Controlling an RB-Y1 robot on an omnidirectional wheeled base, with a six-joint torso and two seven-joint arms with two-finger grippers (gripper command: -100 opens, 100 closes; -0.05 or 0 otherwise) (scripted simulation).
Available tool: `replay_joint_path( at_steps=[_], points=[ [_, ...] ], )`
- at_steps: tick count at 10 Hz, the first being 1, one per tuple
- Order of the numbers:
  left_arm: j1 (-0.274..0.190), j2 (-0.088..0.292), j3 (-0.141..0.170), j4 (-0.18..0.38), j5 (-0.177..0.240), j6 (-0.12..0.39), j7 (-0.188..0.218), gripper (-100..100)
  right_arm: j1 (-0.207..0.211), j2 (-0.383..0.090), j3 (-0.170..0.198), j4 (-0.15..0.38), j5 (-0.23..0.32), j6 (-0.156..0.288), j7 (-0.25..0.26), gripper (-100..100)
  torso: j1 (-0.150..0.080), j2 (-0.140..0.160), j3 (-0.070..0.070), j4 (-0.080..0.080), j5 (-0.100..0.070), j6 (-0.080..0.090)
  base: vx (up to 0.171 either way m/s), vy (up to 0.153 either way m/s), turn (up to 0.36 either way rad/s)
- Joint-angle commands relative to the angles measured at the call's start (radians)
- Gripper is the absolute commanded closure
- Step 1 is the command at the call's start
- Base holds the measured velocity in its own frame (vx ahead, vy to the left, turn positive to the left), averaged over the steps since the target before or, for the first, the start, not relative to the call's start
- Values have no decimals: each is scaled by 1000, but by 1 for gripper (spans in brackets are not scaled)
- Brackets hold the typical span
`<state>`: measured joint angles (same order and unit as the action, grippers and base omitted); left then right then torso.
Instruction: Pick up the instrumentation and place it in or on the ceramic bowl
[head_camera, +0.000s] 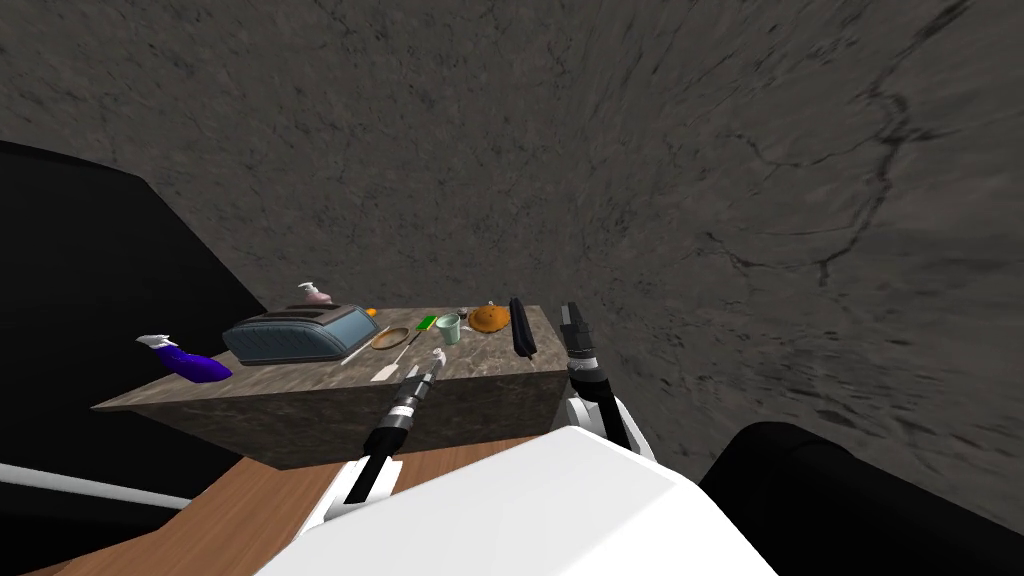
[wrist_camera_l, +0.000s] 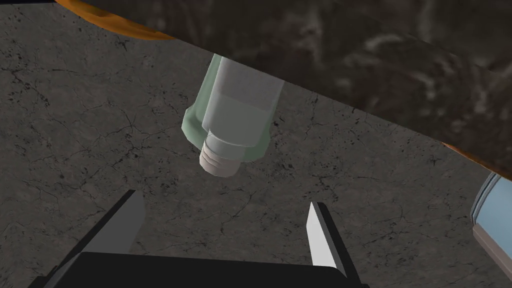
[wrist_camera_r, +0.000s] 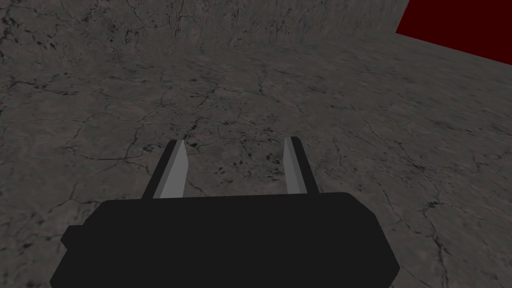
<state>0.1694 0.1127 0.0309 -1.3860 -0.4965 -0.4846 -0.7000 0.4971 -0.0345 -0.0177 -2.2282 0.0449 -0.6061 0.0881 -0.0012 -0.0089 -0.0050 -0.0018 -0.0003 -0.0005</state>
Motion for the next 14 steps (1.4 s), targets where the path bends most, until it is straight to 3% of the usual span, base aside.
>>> replay_joint_path(
  at_steps=[1, 3, 4, 5, 6, 7, 8, 12, 13, 14],
  points=[
    [-6, -16, 5, 19, -30, 10, -27, -100, 0, 0, 0, 0, 0, 0, 0, 0, 0, 0, 0, 0, 0, 0, 125, -36, -2],
    [-20, -50, 14, 49, -60, 17, -53, -100, 0, 0, 0, 0, 0, 0, 0, 0, 0, 2, 1, 0, 0, 0, 90, -15, -1],
    [-17, -38, 12, 40, -52, 17, -43, -100, 0, 0, 0, 0, 0, 0, 0, 0, 1, 3, 1, 0, 0, 0, 35, 6, -2],
    [-19, -40, 12, 43, -53, 17, -46, 0, 0, 0, 0, 0, 0, 0, 0, 0, 2, 5, 3, 1, 0, 0, 8, 0, 1],
    [-36, -34, 11, 31, -53, 46, -36, -100, 0, 0, 0, 0, 0, 0, 0, 0, 2, 7, 4, 1, 0, 0, 67, -14, -51],
    [-28, -37, 10, 34, -54, 31, -41, -100, 0, 0, 0, 0, 0, 0, 0, 0, 1, 5, 3, 1, 0, 0, 43, -7, -12],
    [-29, -37, 10, 33, -54, 36, -40, 100, 0, 0, 0, 0, 0, 0, 0, 0, 2, 6, 3, 1, 0, 0, 6, -1, 3],
    [-29, -35, 9, 33, -56, 35, -42, 100, 0, 0, 0, 0, 0, 0, 0, 0, 3, 9, 5, 2, 2, -1, 1, 1, -3],
    [-30, -35, 10, 33, -55, 35, -42, 0, 0, 0, 0, 0, 0, 0, 0, 0, 3, 9, 5, 2, 2, -1, 0, 0, 0],
    [-30, -35, 10, 33, -55, 35, -42, 100, 0, 0, 0, 0, 0, 0, 0, 0, 3, 9, 5, 2, 2, -1, 0, 0, 0]
  ],
)
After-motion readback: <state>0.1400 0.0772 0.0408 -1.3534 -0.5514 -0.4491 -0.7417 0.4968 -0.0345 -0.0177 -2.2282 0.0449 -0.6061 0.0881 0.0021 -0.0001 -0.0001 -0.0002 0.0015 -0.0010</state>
